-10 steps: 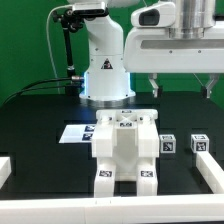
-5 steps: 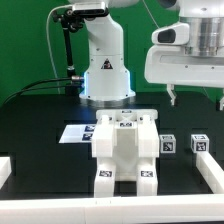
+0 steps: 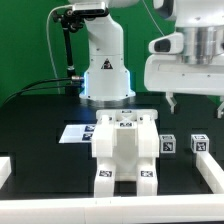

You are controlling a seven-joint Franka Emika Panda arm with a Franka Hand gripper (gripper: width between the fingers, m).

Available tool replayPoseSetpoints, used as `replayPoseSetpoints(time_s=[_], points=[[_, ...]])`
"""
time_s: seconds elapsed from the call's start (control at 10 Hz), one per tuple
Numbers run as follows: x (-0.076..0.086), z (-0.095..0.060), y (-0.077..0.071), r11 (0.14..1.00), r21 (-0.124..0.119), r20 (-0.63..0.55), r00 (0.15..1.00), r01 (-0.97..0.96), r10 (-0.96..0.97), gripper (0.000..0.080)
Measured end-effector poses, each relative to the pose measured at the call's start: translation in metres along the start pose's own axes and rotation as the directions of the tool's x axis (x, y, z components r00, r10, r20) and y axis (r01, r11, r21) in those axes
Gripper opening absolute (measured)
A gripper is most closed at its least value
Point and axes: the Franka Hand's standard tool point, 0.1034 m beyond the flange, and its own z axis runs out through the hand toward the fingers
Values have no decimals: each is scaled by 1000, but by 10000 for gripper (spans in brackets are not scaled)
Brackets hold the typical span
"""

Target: Assemble chair

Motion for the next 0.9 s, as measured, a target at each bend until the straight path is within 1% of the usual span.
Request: replayPoseSetpoints(time_s=[0.1, 0.2, 0.3, 0.4, 0.6, 0.7, 0.9], points=[[-12, 11, 5, 999, -17, 13, 999, -46, 46, 649], [-17, 18, 4, 996, -16, 13, 996, -88, 89, 649], [-23, 26, 2, 989, -3, 4, 989, -145, 145, 649], [-29, 35, 0, 988, -14, 8, 989, -151, 151, 649], [-30, 42, 0, 989, -21, 8, 989, -149, 150, 649], [-31, 48, -1, 989, -29, 9, 989, -144, 145, 649], [-27, 51, -6, 990, -29, 5, 990, -141, 142, 649]])
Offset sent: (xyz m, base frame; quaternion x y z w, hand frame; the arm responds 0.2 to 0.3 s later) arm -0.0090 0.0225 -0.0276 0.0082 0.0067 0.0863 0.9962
